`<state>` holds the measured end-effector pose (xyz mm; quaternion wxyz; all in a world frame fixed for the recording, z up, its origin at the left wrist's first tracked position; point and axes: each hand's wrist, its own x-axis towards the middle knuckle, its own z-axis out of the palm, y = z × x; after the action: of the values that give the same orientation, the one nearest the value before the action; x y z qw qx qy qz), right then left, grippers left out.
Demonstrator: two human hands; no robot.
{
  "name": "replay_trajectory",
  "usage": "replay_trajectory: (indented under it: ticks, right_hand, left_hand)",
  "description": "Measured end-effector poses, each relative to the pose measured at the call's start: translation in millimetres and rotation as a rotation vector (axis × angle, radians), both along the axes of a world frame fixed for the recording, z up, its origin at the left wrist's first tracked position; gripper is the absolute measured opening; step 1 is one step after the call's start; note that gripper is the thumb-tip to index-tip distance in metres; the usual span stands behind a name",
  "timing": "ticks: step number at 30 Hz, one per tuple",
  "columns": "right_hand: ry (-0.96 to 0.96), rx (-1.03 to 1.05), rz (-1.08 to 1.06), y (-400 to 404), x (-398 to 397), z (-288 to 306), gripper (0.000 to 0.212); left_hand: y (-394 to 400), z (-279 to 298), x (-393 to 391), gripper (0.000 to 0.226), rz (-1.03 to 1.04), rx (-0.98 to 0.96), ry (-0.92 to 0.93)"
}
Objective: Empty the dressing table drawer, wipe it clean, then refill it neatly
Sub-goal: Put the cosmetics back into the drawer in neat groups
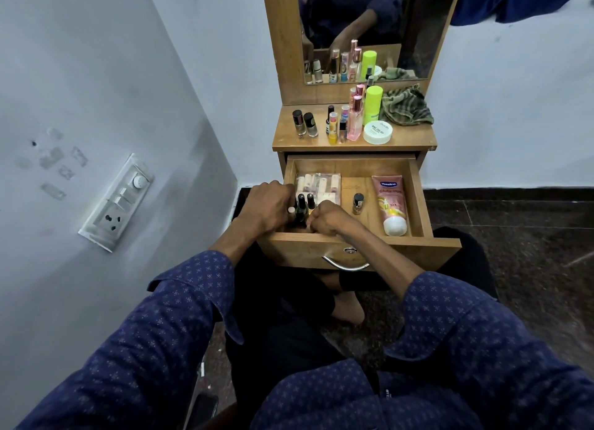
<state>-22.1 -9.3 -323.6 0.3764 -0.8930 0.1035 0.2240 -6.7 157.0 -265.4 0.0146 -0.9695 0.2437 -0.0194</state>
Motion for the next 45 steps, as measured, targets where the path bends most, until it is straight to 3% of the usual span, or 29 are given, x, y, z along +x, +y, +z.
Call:
replay_trajectory:
  ticks: [9,13,19,25,35,45]
  right_hand:
    - [0.021,0.042,0.032,-27.2,-4.1,35.8,0.013]
    - [-0.159,0.043,-0.036,-57.5,11.1,67.6,0.014]
    - [-0.543,-0.205,-0.116,-99.9,33.2,114.7,0.012]
    - [-0.765,-0.353,-0.094,-108.9,48.7,145.7,0.011]
    - [-0.819,-0.380,-0.057,-99.6,59.1,151.5,0.010]
    - [-0.795,-0.329,-0.084,-95.5,50.4,134.9,0.010]
  left_hand:
    - [-7.1,12.5,10.6,0.036,-0.085,-0.113,0.102]
    - [-23.1,28.9,20.7,0.035,-0.137,-0.199,0.047]
    - [-57.1,59.8,50.8,0.026,-0.106,-0.369,-0.095]
    - [-76.9,85.6,84.9,0.015,0.003,-0.498,-0.202]
    - [-96.3,95.3,126.9,0.047,-0.145,-0.231,-0.182]
    - [-101.7,93.9,121.3,0.018,-0.154,-0.282,-0.208]
